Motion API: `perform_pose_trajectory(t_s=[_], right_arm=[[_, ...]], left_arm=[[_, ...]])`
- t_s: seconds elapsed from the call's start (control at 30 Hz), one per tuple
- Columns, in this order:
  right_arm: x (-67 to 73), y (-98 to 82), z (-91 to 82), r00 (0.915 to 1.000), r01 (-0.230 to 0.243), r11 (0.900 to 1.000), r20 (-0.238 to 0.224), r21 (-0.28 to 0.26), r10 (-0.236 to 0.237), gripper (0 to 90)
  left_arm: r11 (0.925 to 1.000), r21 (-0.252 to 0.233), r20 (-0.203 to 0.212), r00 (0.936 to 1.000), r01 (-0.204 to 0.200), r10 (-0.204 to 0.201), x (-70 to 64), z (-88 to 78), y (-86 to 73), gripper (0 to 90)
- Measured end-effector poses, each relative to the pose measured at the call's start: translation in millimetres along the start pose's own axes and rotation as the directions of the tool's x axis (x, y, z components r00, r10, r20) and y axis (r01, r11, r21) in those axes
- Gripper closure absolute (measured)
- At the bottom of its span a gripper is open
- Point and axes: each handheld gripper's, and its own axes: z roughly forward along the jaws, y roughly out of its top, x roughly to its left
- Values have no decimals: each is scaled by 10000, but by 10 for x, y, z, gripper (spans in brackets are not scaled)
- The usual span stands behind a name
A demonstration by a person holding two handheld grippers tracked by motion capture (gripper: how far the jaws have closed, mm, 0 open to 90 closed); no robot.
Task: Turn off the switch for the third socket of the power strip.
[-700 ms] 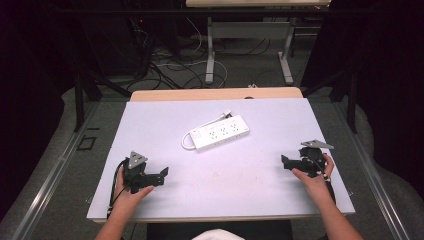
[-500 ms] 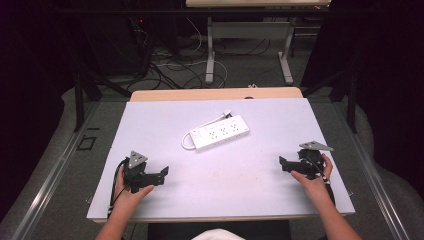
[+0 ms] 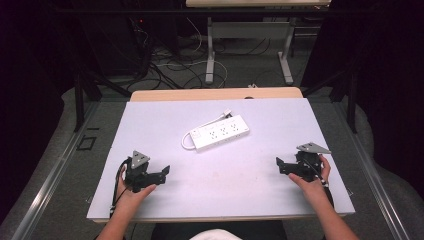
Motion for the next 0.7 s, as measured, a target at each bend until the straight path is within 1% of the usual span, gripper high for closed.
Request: perform_pose_trajectory(t_s=[0.03,0.07,0.1,0.13,0.2,0.27,0.33,0.37,0.4,0.43,0.47,0.53,0.57,0.63,0.67,0.7], right_arm=[[4,-3,5,10000,53,9999,5,-127,-53,0],[10,-4,3,10000,65,9999,5,-149,-65,0],[20,-2,-5,10000,22,9999,25,-151,-21,1],[20,-2,-5,10000,22,9999,25,-151,-21,1],[34,-3,-11,10000,29,9998,18,-200,-28,9],[38,-7,-16,10000,58,9996,-41,-277,-59,16],[41,-17,-24,9999,109,9996,-53,-270,-111,31],[47,-25,-25,9999,124,9995,-9,-305,-124,38],[48,-32,-31,9998,168,9996,-47,-227,-169,47],[53,-35,-36,9999,165,9997,-25,-192,-166,53],[54,-36,-40,9998,173,9996,-61,-226,-174,58],[52,-28,-49,9997,234,9994,-16,-267,-234,69],[55,-24,-48,9998,222,9992,5,-321,-222,69],[57,-16,-51,9999,165,9994,-33,-297,-166,70],[53,-13,-49,9998,173,9991,-98,-388,-177,69],[57,-14,-48,9999,126,9994,-88,-317,-129,69]], left_arm=[[9999,-51,29,10000,92,-92,-13,-5,3,135],[9999,-51,29,10000,92,-92,-13,-5,3,152],[10000,-53,-21,10000,-7,7,-12,-10,6,160],[10000,-53,63,9999,84,-84,-19,-12,9,160],[10000,-70,28,10000,-9,9,-14,-26,24,168],[9997,-208,79,9999,93,-91,-28,-46,48,176],[9996,-279,53,9999,92,-90,-44,-48,71,185],[9994,-333,46,10000,-21,23,-45,-49,88,187],[9990,-427,142,9998,140,-134,-61,-46,98,193],[9990,-427,142,9998,140,-134,-61,-46,98,200],[9991,-428,218,9998,56,-47,-69,-47,122,210],[9990,-428,280,9996,107,-95,-83,-43,130,225],[9993,-378,295,9996,0,11,-91,-42,140,230],[9995,-294,291,9995,-79,88,-118,-27,154,235],[9997,-237,362,9993,-107,115,-139,-7,175,239],[9997,-237,362,9993,-107,115,-139,-7,175,244]])
